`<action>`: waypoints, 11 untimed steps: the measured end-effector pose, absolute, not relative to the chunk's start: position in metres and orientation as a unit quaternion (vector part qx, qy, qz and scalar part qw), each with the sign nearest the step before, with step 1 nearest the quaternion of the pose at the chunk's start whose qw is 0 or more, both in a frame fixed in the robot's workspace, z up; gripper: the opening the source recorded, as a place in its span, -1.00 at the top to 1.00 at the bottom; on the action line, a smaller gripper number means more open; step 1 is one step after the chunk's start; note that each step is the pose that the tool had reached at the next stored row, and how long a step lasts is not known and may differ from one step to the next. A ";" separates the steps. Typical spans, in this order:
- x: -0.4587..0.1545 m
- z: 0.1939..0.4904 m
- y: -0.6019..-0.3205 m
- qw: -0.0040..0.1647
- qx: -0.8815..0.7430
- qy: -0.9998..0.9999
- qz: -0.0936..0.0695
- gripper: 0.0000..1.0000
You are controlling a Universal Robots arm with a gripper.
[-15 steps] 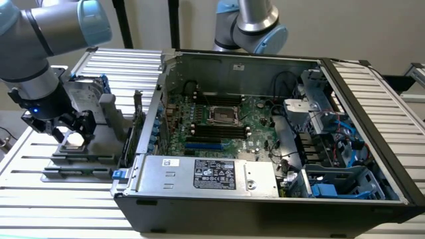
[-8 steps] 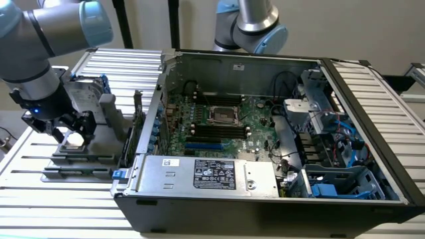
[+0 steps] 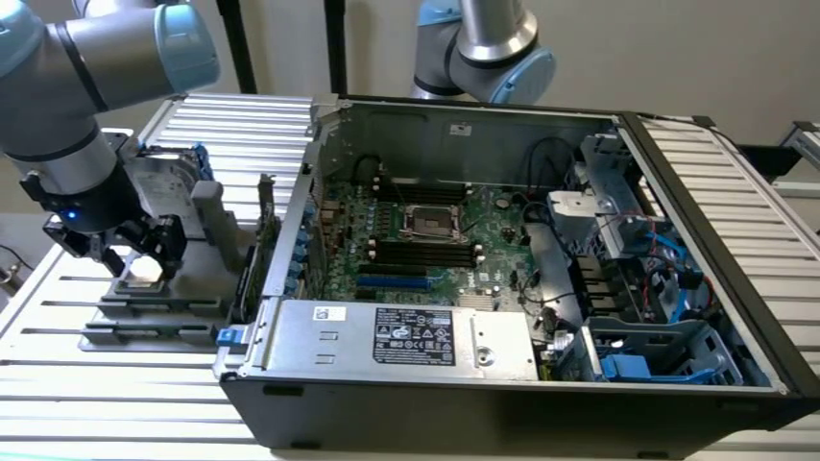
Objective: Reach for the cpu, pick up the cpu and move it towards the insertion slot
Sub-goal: 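Pick up the cpu and move it towards the insertion slot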
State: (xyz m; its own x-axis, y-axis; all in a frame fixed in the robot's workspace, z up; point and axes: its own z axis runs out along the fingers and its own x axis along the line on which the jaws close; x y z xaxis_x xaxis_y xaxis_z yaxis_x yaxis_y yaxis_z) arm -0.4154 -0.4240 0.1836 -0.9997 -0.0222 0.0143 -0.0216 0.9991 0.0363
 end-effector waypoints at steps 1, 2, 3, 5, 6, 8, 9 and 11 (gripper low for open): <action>-0.415 0.184 -0.424 0.007 0.011 -1.000 -0.018 -0.45; -0.415 0.184 -0.424 0.007 0.011 -1.000 -0.018 -0.41; -0.415 0.184 -0.424 0.007 0.011 -1.000 -0.018 -0.41; -0.415 0.184 -0.424 0.007 0.011 -1.000 -0.018 -0.28; -0.415 0.184 -0.424 0.007 0.011 -1.000 -0.018 -0.28; -0.415 0.184 -0.424 0.007 0.011 -1.000 -0.018 -0.24; -0.415 0.184 -0.424 0.007 0.011 -1.000 -0.018 -0.24; -0.415 0.185 -0.424 0.007 0.011 -1.000 -0.018 -0.11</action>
State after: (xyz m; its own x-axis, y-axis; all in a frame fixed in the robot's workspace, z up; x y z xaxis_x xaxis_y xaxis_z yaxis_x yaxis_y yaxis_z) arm -0.4152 -0.4240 0.1851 -0.9997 -0.0221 0.0141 -0.0216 0.9991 0.0364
